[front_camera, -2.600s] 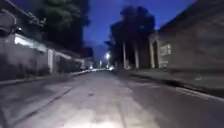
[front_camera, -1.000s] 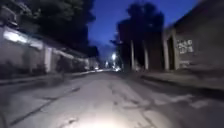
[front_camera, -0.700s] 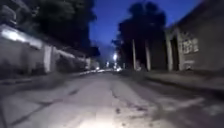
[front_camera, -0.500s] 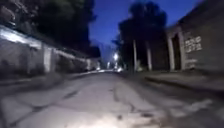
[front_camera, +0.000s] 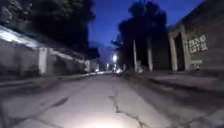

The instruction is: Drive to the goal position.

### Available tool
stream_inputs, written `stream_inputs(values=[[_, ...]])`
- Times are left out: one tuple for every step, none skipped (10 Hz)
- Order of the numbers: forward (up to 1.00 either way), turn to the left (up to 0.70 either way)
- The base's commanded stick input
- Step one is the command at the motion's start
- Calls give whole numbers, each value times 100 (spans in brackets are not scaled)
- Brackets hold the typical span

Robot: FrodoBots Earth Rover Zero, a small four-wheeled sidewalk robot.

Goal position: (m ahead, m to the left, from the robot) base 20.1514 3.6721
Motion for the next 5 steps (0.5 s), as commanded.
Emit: stream_inputs(values=[[85,1],[85,1],[85,1],[85,1],[85,1]])
